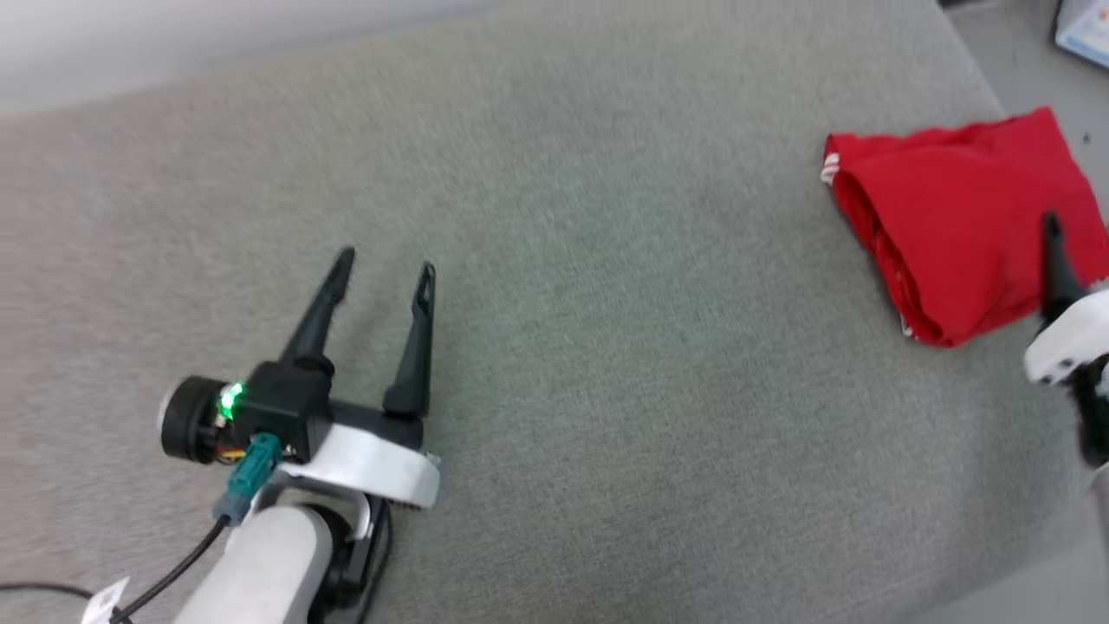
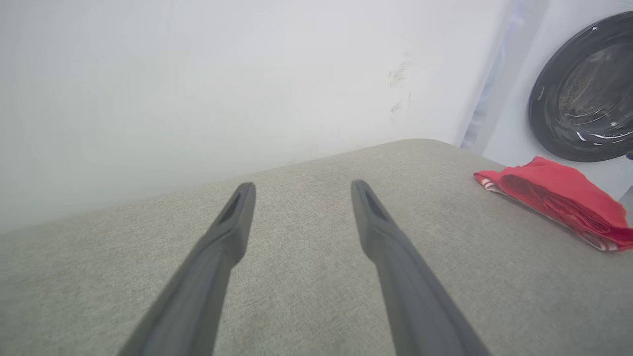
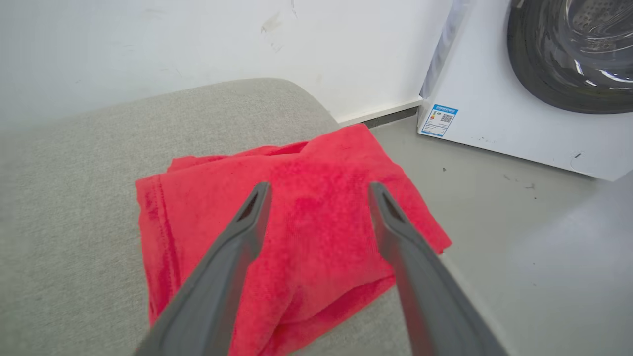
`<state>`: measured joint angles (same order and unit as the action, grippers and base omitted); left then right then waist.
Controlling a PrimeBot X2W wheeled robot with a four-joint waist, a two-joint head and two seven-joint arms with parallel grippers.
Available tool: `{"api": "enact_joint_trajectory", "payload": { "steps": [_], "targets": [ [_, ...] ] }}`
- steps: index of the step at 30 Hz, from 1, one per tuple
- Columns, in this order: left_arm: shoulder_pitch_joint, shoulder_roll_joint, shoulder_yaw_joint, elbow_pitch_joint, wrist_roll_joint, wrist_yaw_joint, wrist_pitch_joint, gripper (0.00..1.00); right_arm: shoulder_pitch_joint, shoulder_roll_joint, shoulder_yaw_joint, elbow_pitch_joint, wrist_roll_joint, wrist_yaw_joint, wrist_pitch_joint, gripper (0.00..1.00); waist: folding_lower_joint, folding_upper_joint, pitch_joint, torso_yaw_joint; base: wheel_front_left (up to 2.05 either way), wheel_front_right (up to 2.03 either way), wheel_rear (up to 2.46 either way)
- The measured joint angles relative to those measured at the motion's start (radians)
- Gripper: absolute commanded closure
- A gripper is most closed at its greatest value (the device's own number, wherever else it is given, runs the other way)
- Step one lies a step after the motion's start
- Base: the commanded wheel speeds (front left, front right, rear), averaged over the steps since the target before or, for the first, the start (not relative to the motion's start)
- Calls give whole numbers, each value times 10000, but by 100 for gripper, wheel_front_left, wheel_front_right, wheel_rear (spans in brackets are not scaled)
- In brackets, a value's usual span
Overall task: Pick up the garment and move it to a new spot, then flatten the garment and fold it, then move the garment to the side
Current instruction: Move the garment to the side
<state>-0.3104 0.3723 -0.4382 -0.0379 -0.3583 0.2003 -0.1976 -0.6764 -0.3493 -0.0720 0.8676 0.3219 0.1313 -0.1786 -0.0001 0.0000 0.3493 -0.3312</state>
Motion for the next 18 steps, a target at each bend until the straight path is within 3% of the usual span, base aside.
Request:
{"api": "enact_joint_trajectory", "payload": {
  "steps": [10, 18],
  "targets": [
    [954, -343, 88, 570, -502, 228, -276, 0, 2063, 754, 608, -1801, 347, -2, -268, 0, -1, 0, -1518, 1071, 0, 0, 0],
    [1596, -464, 353, 1181, -765, 420, -462, 0, 3855, 1457, 769, -3864, -140, -2, -128, 0, -1, 0, -2365, 2275, 0, 0, 0]
  ]
}}
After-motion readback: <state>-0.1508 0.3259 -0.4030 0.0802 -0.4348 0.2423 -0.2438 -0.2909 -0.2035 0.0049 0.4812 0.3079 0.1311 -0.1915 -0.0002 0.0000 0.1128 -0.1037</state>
